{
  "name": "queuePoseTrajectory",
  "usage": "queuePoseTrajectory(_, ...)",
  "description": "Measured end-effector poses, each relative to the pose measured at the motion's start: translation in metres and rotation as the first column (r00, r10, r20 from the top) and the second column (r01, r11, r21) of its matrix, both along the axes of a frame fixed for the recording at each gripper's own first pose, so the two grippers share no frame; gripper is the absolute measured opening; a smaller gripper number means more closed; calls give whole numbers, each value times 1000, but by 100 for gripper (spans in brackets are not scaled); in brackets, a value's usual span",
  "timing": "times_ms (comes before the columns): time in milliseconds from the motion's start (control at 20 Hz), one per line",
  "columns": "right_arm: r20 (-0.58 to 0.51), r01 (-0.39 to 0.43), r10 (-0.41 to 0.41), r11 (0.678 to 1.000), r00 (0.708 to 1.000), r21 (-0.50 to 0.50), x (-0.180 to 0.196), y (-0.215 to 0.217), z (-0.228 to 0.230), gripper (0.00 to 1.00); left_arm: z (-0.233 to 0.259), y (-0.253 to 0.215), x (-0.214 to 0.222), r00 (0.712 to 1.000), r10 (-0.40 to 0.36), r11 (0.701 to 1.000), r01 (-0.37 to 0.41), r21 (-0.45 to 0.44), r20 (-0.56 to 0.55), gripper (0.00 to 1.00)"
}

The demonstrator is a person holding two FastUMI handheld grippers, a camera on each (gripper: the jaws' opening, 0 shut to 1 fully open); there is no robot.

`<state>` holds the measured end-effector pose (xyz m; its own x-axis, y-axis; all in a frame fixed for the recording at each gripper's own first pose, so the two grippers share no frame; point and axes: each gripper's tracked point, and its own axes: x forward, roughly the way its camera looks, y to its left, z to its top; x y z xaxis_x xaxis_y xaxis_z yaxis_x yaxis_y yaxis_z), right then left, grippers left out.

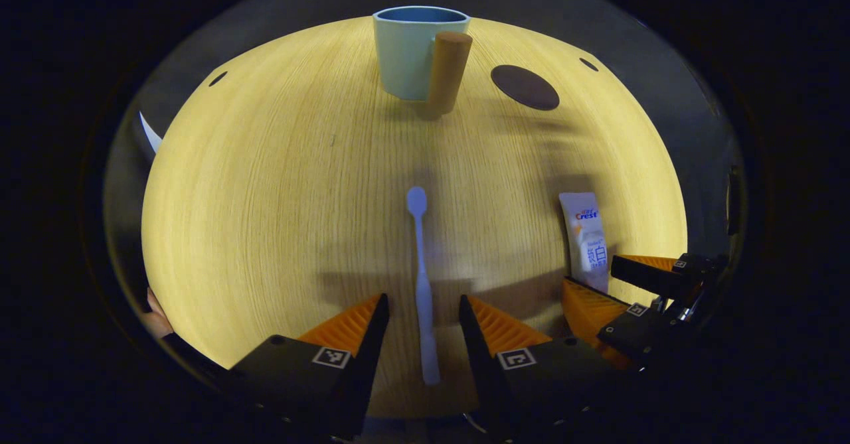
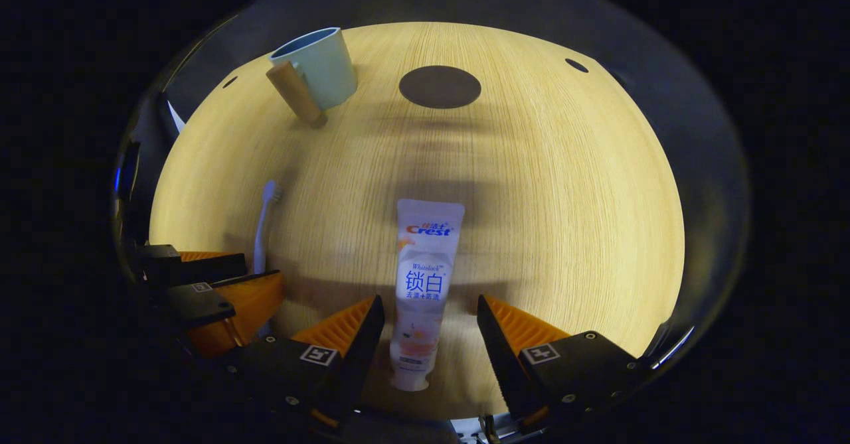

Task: Put the toothbrush and toothpaste on the desktop into the cup, then pick up the cup and place it on the coaster on the desktop.

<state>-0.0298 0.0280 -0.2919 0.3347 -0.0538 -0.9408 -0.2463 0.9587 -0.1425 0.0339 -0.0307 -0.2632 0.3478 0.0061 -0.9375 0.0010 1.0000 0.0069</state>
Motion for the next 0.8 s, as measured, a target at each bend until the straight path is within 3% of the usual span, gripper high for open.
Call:
queuePoseTrajectory(100, -11, -2, 2, 1000, 1000, 0, -4, 2, -4, 74, 1, 3, 0, 1000, 4, 1000, -4, 11, -1, 54)
queuePoseTrajectory(200, -5, 2, -2, 1000, 1000, 5, -3, 5, -5, 70, 1, 8, 3, 1000, 20, 1000, -20, 19, 0, 43)
queuePoseTrajectory(400, -5, -9, 9, 1000, 1000, 4, -5, 6, -4, 45, 9, 16, 13, 999, 40, 999, -40, 14, 0, 19)
queuePoseTrajectory(700, -12, -21, 21, 1000, 1000, 10, -5, 8, -3, 33, 16, 13, 23, 1000, 22, 999, -22, 32, -3, 9)
queuePoseTrajectory(750, -11, -23, 23, 1000, 1000, 10, -6, 9, -4, 26, 15, 13, 27, 1000, 21, 999, -21, 31, -1, 8)
queuePoseTrajectory(800, -7, -28, 28, 1000, 1000, 9, -4, 11, -4, 29, 19, 12, 27, 1000, 19, 999, -19, 27, -1, 6)
